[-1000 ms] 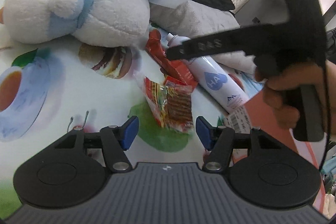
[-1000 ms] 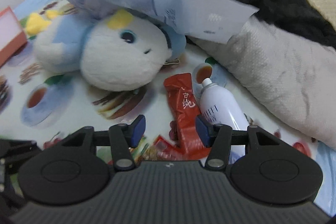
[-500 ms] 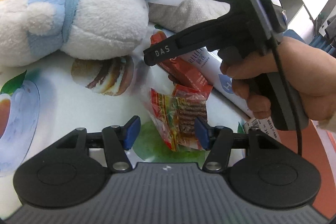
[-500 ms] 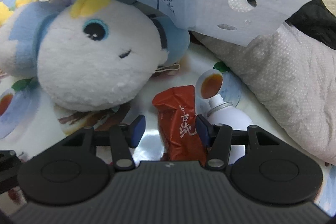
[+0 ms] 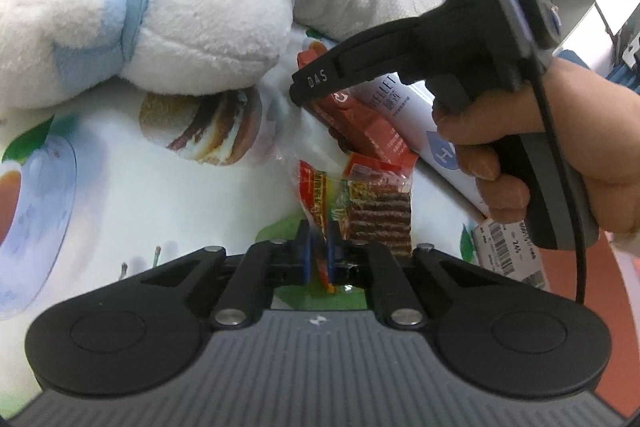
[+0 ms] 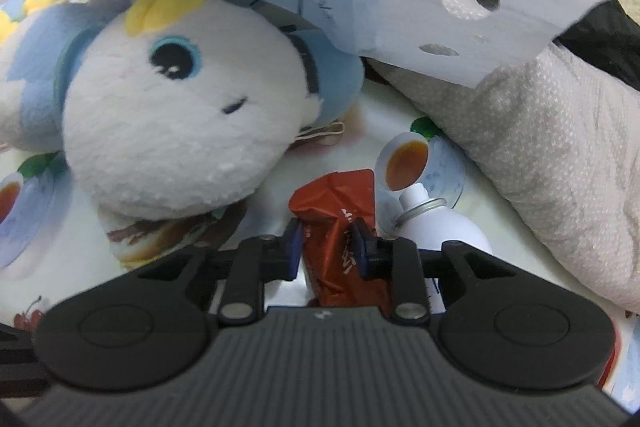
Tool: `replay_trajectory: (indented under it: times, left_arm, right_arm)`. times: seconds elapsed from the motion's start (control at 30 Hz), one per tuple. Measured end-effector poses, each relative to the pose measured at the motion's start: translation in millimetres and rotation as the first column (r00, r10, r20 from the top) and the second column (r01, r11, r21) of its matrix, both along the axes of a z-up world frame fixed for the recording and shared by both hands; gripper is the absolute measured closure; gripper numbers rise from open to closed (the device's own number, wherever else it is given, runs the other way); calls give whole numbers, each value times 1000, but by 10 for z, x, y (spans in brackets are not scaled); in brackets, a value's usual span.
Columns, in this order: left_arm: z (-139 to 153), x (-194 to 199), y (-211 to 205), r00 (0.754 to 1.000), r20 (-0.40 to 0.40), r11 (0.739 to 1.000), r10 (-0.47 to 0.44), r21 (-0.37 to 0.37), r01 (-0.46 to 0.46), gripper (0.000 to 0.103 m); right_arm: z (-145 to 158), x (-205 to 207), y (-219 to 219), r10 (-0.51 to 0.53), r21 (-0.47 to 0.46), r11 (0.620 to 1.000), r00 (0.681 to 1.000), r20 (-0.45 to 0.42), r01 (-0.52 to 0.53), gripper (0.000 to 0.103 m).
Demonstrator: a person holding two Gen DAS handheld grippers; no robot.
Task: Organize snacks
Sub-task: 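Lift the meat strip pack and red snack bar from the bed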
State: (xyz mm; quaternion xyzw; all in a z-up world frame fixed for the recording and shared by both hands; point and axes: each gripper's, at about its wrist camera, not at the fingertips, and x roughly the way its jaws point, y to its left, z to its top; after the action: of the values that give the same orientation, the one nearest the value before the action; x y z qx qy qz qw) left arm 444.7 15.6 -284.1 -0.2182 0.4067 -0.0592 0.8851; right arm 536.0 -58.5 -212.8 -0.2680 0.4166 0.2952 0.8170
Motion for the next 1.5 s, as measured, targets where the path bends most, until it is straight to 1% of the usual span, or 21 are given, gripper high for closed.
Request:
replay_trajectory:
  times: [0.1, 0.17, 0.4, 0.6, 0.8, 1.0, 1.2, 1.27, 1.37, 1.5]
  left_arm:
    - [20, -61, 17, 1000, -1, 1000, -1, -2, 1, 98]
    - [48, -131, 34, 1000, -1, 1000, 0, -13, 0, 99]
    - [187, -493, 126, 1000, 6, 1000, 17, -20, -17, 100]
    - [234, -922, 304, 999, -10, 999, 36, -20, -36, 101]
    - [288, -1420, 585, 997, -41, 997, 66, -46, -68, 101]
    - [372, -1921, 792, 994, -69, 996, 82, -37, -85, 101]
    - [471, -2365, 891, 994, -91, 998, 59, -8, -60, 101]
    - [491, -2483, 901, 994, -103, 999, 49, 4, -49, 101]
    - [511, -2604, 901, 992, -120, 999, 34, 19, -32, 101]
    - [539, -2668, 876, 993, -121, 999, 14, 51, -8, 100]
  right_arm:
    - [48, -111, -12, 14, 5, 1000, 1000, -2, -14, 77]
    - [119, -205, -37, 20, 26, 999, 1000, -3, -19, 77]
    - [391, -598, -115, 41, 57, 998, 999, -9, -41, 78]
    - [558, -1028, -170, 46, 83, 996, 999, -30, -43, 79]
    - [664, -1487, -222, 26, 117, 993, 997, -73, -17, 79]
    - [711, -1961, -321, -45, 177, 982, 989, -140, 70, 79]
    - [704, -2593, -507, -107, 248, 956, 974, -198, 155, 79]
    - [691, -2779, -576, -137, 263, 946, 970, -202, 189, 79]
    - [683, -3085, -697, -198, 288, 926, 964, -178, 243, 79]
    - [606, -3340, -804, -254, 335, 896, 955, -152, 292, 79]
